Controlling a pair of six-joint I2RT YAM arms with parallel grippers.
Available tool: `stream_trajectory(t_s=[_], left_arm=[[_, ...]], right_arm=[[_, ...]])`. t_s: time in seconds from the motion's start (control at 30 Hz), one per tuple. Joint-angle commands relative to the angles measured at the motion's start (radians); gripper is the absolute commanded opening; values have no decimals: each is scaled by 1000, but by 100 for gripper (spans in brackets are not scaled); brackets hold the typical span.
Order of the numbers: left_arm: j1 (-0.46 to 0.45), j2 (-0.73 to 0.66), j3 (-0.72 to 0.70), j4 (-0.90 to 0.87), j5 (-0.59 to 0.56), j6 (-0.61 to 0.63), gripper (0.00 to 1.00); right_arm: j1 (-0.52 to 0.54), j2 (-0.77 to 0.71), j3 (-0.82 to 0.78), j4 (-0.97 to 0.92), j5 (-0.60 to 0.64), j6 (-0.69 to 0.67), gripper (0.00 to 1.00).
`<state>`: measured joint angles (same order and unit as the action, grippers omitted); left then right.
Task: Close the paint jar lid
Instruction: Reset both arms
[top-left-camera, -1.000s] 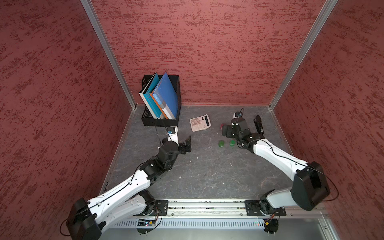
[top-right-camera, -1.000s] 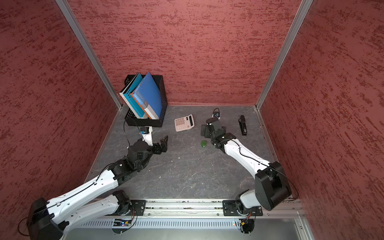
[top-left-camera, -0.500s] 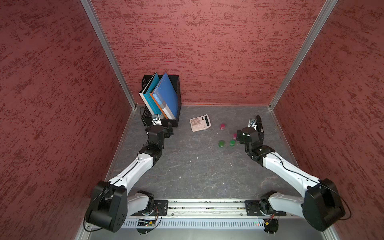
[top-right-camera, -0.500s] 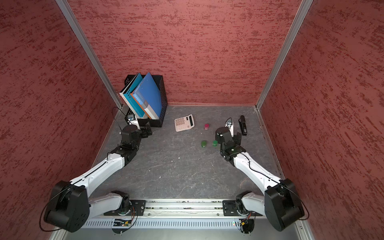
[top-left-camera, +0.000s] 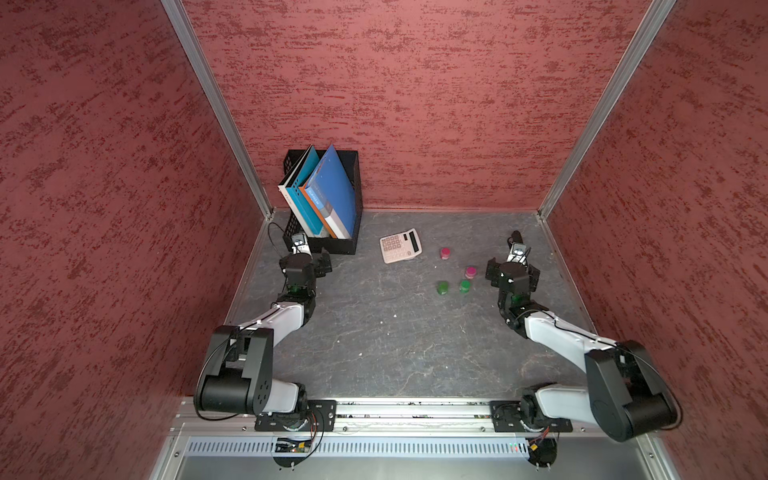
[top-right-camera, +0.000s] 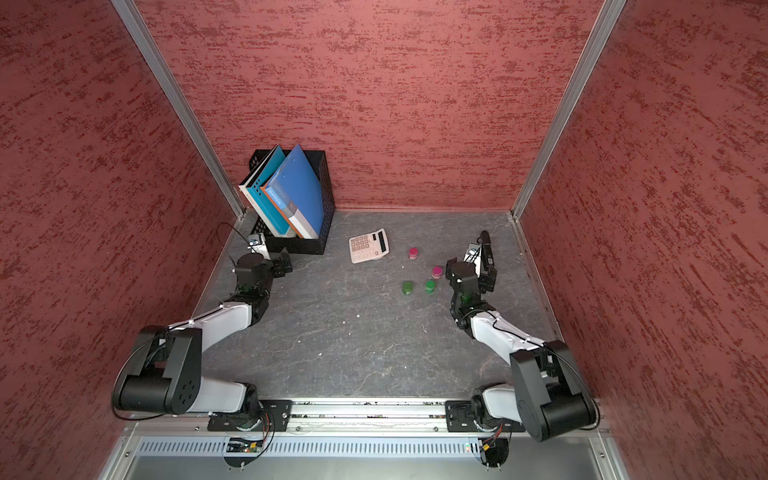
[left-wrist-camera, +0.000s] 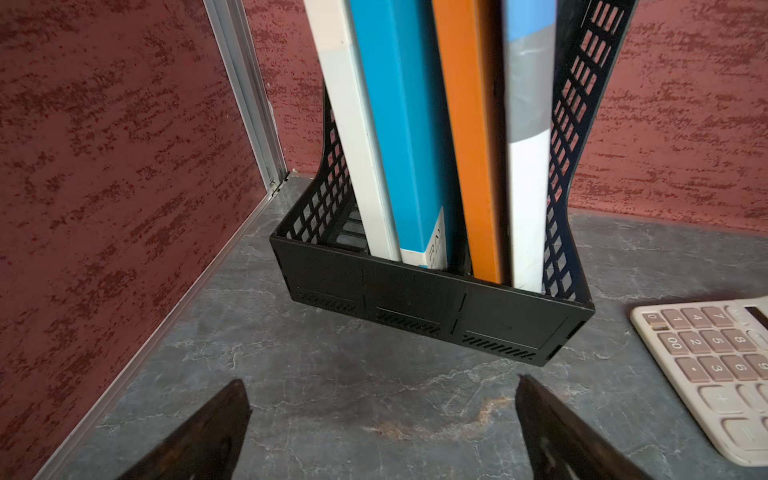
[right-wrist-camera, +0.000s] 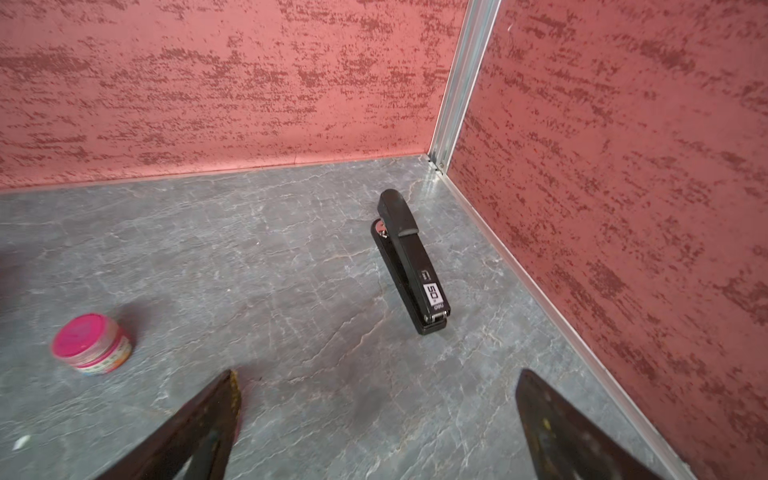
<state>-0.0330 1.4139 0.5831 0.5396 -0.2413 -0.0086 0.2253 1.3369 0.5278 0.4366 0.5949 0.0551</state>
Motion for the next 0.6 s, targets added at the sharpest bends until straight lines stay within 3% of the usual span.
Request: stream_trajectory(t_s=[0.0, 0.13, 0.3, 0.5, 0.57], left_arm=[[49, -18, -24, 80, 121, -16, 100], [83, -18, -50, 149, 174, -5, 100], [89, -9, -104, 284, 168, 8, 100], [95, 246, -133, 591, 216, -16, 100], [89, 215, -100, 484, 244, -14, 100]], right_arm=[[-50, 38, -52, 199, -64, -51, 99], [-112, 138, -81, 323, -129, -16, 99], [-115, 180, -32, 275, -209, -48, 99], [-119, 184, -23, 261, -224, -50, 99], [-120, 178, -41, 287, -257, -57, 99]])
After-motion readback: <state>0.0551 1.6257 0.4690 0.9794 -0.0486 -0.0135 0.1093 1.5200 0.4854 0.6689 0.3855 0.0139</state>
